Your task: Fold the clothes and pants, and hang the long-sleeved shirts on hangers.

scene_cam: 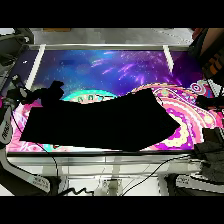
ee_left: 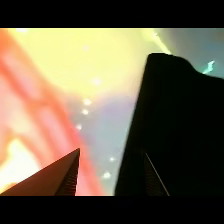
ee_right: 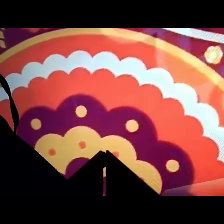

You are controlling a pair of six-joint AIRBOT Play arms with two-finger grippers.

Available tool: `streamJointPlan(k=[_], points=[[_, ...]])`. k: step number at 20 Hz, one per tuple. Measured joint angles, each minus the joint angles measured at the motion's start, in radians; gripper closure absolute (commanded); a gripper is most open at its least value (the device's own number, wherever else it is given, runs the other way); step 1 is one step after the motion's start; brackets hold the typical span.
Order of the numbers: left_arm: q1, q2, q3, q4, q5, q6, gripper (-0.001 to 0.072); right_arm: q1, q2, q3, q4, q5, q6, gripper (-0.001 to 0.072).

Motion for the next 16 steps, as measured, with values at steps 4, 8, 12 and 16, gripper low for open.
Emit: streamJointPlan(k=[4,8,12,16], points=[[-0.010,0.033,0.000,0.041,-0.055,0.005,0.0288,0.000,0.000,0.000,0.000,-0.002,0.000,0.0696],[-0.028,0.011,0.000,0.014,-0.075,0.005,0.0288,0.000,0.000,0.000,0.000,0.002,0.001,0.0696],[-0.040,-0.042,0.002,0.004,-0.063,-0.013,0.0294,0.000,0.000,0.000,0.001,0.010,0.001,0.0696],[-0.046,-0.074,0.002,0.000,-0.040,-0.040,0.0696,0.000,0.000,0.000,0.000,0.013,0.001,0.0696]])
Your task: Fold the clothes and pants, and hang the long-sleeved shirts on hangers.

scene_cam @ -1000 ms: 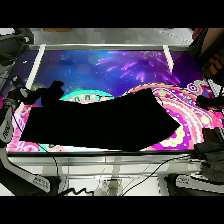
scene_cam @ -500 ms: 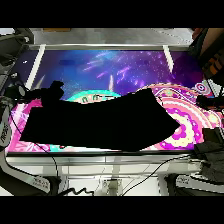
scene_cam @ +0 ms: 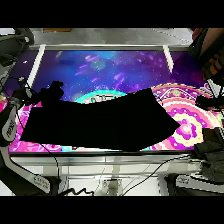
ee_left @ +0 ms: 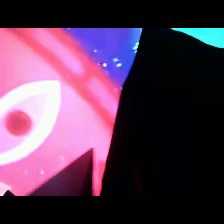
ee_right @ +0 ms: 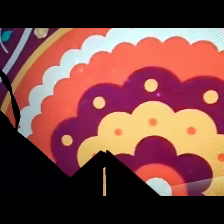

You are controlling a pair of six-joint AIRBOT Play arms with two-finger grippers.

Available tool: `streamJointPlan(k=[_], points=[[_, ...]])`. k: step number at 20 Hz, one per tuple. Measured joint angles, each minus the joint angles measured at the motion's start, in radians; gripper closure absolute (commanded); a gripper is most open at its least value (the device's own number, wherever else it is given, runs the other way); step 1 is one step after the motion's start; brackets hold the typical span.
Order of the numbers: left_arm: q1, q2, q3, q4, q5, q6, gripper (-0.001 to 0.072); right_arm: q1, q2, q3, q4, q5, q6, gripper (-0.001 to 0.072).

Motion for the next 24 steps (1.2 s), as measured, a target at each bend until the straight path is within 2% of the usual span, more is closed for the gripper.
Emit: streamJointPlan(k=[5,10,14,19,24], points=[[-0.006,0.060,-0.006,-0.019,-0.023,-0.009,0.0697,0.000,0.000,0.000,0.000,0.001,0.000,0.0696],[-0.017,0.234,-0.002,-0.001,0.098,-0.003,0.0698,0.000,0.000,0.000,0.000,0.002,0.000,0.0696],[-0.018,0.364,-0.001,0.055,0.091,0.001,0.0698,0.000,0.000,0.000,-0.002,0.006,0.000,0.0696],[-0.016,0.423,-0.003,0.152,-0.099,0.005,0.0697,0.000,0.000,0.000,-0.008,0.039,0.000,0.0697],[-0.014,0.402,-0.004,0.197,-0.254,0.028,0.0697,-0.001,0.000,0.000,-0.078,0.171,-0.002,0.0698]])
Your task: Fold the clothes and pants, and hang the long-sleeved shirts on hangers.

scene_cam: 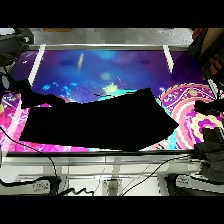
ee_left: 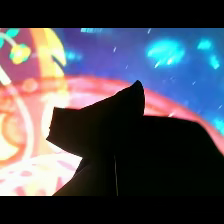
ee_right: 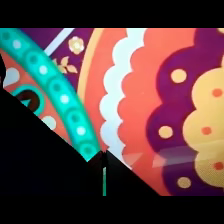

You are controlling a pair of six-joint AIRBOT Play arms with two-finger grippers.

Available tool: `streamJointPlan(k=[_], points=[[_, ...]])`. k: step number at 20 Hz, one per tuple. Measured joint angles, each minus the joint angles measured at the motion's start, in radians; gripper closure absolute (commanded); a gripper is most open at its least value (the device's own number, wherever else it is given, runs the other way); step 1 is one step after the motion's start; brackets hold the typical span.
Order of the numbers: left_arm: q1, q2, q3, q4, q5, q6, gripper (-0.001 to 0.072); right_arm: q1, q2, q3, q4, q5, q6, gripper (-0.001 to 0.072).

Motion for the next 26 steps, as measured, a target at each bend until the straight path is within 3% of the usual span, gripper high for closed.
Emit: streamJointPlan(k=[6,7,8,9,16,18,20,21,22,26], points=[[0.000,-0.005,0.000,0.013,-0.074,0.018,0.0697,-0.031,-0.001,-0.107,-0.010,0.186,-0.224,0.0683],[0.000,-0.005,0.000,0.013,-0.080,0.019,0.0697,-0.052,-0.002,-0.152,0.029,0.190,-0.252,0.0497],[0.000,-0.005,0.000,0.014,-0.082,0.021,0.0697,-0.073,-0.001,-0.197,0.083,0.179,-0.275,0.0220],[0.000,-0.005,0.000,0.014,-0.084,0.022,0.0697,-0.091,-0.001,-0.236,0.133,0.158,-0.287,0.0115],[-0.003,-0.006,0.000,0.005,-0.066,0.025,0.0697,-0.138,-0.045,-0.360,0.351,-0.017,-0.170,0.0133],[-0.005,-0.006,0.000,0.002,-0.061,0.025,0.0697,-0.140,-0.077,-0.367,0.414,-0.035,-0.155,0.0217],[-0.010,-0.006,0.000,0.000,-0.050,0.025,0.0697,-0.129,-0.105,-0.372,0.466,-0.053,-0.156,0.0456],[-0.013,-0.006,0.000,-0.002,-0.043,0.025,0.0697,-0.116,-0.113,-0.372,0.481,-0.064,-0.159,0.0537],[-0.017,-0.006,0.000,-0.003,-0.037,0.025,0.0696,-0.096,-0.119,-0.373,0.502,-0.073,-0.166,0.0677],[-0.050,-0.006,0.000,-0.009,0.019,0.025,0.0697,-0.025,-0.130,-0.346,0.531,-0.104,-0.177,0.0698]])
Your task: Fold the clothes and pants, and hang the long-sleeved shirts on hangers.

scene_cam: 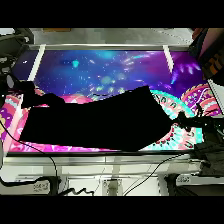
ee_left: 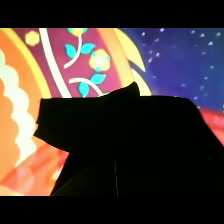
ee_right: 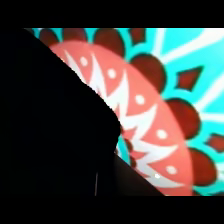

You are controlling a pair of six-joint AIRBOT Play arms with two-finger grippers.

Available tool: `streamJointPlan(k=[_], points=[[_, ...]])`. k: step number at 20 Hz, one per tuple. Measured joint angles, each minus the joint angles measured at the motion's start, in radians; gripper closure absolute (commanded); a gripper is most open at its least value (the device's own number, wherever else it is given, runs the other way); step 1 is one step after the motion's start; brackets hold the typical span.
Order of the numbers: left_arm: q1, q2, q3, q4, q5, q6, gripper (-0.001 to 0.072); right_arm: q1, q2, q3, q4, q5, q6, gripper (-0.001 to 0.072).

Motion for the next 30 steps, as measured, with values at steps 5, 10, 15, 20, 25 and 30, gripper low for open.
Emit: streamJointPlan(k=[5,10,15,20,25,30], points=[[-0.052,0.005,0.002,-0.002,0.166,0.000,0.0698,-0.018,0.109,0.078,-0.096,-0.016,0.087,0.0699],[-0.080,0.005,0.002,-0.004,0.269,0.000,0.0698,-0.138,0.315,0.069,-0.414,0.025,0.255,0.0699],[-0.108,-0.006,0.002,-0.003,0.202,0.011,0.0697,-0.212,0.470,0.005,-0.523,0.095,0.303,0.0698],[-0.127,-0.060,0.001,-0.002,0.055,0.099,0.0697,-0.227,0.513,-0.026,-0.565,0.126,0.309,0.0698],[-0.119,-0.100,0.000,0.030,-0.077,0.129,0.0696,-0.230,0.521,-0.033,-0.612,0.154,0.309,0.0698],[-0.111,-0.159,-0.001,0.038,-0.151,0.138,0.0697,-0.230,0.523,-0.034,-0.631,0.168,0.310,0.0698]])
